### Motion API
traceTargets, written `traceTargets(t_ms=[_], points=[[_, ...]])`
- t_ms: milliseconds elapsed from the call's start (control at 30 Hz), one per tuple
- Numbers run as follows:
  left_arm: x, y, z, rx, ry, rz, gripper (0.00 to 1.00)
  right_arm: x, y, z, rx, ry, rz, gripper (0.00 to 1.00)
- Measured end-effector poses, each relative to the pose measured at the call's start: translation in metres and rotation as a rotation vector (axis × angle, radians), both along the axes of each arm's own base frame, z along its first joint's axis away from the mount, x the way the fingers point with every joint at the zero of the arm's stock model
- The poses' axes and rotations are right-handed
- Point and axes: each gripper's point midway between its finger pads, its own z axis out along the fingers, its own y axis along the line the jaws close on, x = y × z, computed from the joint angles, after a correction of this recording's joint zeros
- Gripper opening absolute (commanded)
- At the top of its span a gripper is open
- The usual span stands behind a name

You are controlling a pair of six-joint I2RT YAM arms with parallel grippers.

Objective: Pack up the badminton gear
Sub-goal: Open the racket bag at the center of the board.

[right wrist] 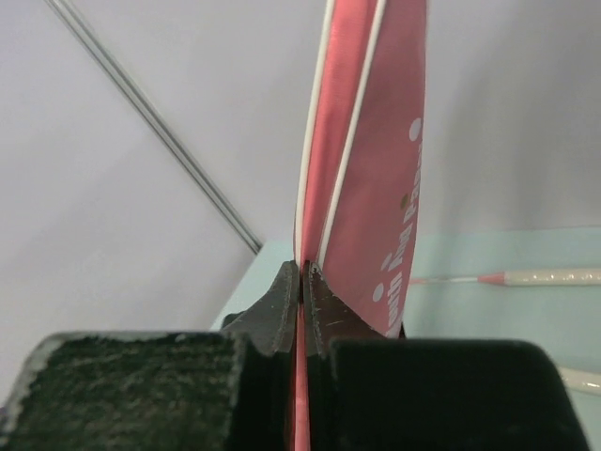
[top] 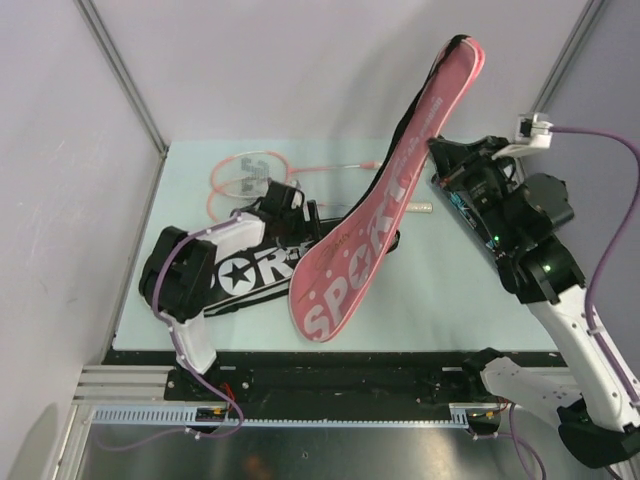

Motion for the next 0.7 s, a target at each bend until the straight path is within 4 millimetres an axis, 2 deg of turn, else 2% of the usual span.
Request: traceTargets(t_ms=[133, 267, 367, 500, 600, 633, 700], points=[[-0.026, 0.001, 0.001, -0.014, -0.046, -0.005, 0.89, 0.019, 0.009, -0.017, -0.057, 0.033, 0.022, 0.00], [-0.065, 0.013, 0.018, -0.022, -0.026, -0.021, 0.97, 0.016, 0.007, -0.019, -0.105, 0.018, 0.054, 0.00], [-0.068, 0.013, 0.067, -0.102, -0.100, -0.038, 1.00, 0.003, 0.004, -0.016, -0.138, -0.006, 0.080, 0.00], [-0.043, -0.001, 0.162, -0.257, -0.283, -0.118, 1.00, -0.023, 0.004, -0.006, -0.152, -0.068, 0.135, 0.00], [-0.031, -0.029, 0.217, -0.321, -0.437, -0.281, 1.00, -0.040, 0.006, 0.001, -0.153, -0.108, 0.178, 0.00], [-0.033, -0.044, 0.231, -0.340, -0.491, -0.364, 1.00, -0.044, 0.008, 0.002, -0.154, -0.118, 0.192, 0.00], [-0.052, -0.075, 0.247, -0.386, -0.570, -0.546, 1.00, -0.052, 0.010, 0.007, -0.154, -0.147, 0.219, 0.00]])
